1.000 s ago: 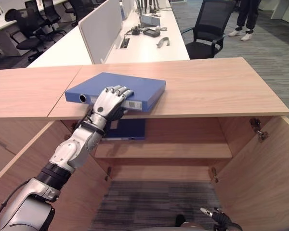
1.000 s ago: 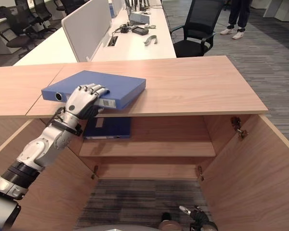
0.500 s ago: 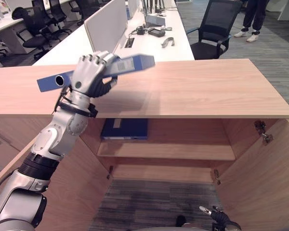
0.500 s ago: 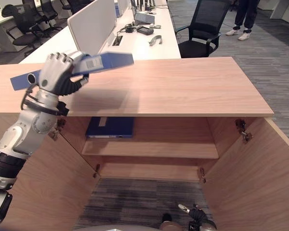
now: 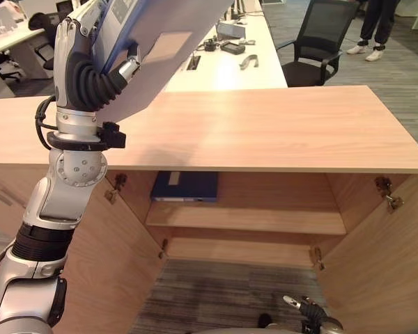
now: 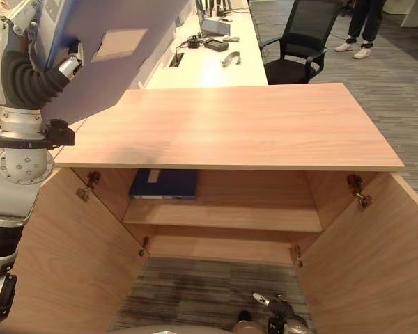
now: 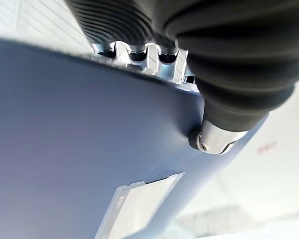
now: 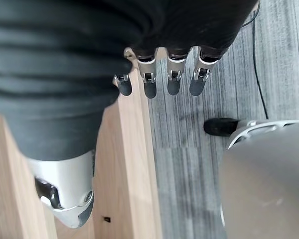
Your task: Put the empty folder in the office cabinet
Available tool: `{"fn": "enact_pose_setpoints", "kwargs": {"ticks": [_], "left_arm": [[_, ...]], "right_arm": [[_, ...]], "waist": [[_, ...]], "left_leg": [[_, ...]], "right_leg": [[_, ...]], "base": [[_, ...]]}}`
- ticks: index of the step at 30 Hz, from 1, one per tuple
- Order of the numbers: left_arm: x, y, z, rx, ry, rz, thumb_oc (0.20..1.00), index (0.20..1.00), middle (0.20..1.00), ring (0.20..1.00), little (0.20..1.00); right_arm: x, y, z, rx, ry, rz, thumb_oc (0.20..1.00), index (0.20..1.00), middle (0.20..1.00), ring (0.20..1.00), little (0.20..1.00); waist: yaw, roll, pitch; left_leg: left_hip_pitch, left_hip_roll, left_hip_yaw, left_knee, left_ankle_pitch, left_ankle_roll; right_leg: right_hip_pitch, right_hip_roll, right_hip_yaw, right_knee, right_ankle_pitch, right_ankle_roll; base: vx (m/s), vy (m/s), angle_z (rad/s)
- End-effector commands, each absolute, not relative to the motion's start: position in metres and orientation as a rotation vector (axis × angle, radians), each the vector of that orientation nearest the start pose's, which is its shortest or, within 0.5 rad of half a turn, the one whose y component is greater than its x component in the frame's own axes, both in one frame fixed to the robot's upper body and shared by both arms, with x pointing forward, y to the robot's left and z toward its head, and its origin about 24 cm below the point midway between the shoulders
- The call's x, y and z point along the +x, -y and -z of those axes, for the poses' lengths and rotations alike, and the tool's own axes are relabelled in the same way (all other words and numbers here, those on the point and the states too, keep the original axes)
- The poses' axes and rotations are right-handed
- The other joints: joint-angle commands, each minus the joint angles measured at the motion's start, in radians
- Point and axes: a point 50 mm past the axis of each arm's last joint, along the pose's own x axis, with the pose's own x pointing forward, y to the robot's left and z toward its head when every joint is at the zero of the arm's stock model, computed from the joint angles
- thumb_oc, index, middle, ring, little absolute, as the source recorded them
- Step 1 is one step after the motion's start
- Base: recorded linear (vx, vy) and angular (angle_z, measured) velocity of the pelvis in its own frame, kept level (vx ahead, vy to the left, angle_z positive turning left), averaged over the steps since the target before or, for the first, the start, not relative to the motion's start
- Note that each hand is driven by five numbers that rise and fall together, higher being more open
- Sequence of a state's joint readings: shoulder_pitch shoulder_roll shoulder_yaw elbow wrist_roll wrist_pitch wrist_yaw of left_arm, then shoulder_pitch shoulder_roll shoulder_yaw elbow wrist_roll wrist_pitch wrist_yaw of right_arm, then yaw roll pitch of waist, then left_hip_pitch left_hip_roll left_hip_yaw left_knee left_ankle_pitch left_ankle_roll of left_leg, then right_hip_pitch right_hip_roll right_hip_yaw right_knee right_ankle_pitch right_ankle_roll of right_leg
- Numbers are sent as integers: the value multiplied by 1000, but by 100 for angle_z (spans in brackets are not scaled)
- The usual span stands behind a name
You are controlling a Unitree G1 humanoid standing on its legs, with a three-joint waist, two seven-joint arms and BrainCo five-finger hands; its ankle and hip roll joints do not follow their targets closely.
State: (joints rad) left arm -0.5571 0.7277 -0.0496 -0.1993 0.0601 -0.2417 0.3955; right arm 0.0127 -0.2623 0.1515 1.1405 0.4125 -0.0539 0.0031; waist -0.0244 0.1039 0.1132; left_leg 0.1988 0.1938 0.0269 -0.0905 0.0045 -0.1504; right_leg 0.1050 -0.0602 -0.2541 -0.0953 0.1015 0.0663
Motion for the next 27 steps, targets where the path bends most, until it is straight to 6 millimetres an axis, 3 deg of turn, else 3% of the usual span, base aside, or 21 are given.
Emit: {"fn": "enact_pose_setpoints", "kwargs": {"ticks": [1, 12, 18, 27], "left_arm": [[252, -205, -325, 364, 1255, -150, 200, 200, 200, 200, 200], [249, -211, -307, 23, 1153, 71, 200, 200, 200, 200, 200], [259, -224, -286, -223, 1026, 138, 200, 200, 200, 200, 200], [269, -233, -260, -238, 898, 87, 200, 200, 200, 200, 200]], "right_arm": [[133, 231, 147, 66, -1014, 210, 1000, 1000, 1000, 1000, 1000], [138, 232, 145, 63, -1022, 192, 1000, 1000, 1000, 1000, 1000], [136, 234, 147, 49, -1046, 188, 1000, 1000, 1000, 1000, 1000], [140, 230, 146, 49, -1041, 172, 1000, 1000, 1000, 1000, 1000]], "waist": [[-1, -41, -17], [15, -40, -16], [22, -39, -17], [28, -47, -13]], "left_leg": [[-15, 14, 68, 3, 45, -52], [-14, 5, 62, 3, 38, -45], [-14, 1, 67, 3, 35, -40], [-12, -5, 67, 3, 28, -32]], "right_leg": [[126, -50, 15, 15, -148, 77], [132, -61, 13, 14, -143, 80], [129, -68, 12, 12, -138, 84], [129, -76, 16, 15, -133, 88]], "base": [[-12, 2, 4], [-3, 1, 1], [0, 0, 0], [0, 0, 0]]}}
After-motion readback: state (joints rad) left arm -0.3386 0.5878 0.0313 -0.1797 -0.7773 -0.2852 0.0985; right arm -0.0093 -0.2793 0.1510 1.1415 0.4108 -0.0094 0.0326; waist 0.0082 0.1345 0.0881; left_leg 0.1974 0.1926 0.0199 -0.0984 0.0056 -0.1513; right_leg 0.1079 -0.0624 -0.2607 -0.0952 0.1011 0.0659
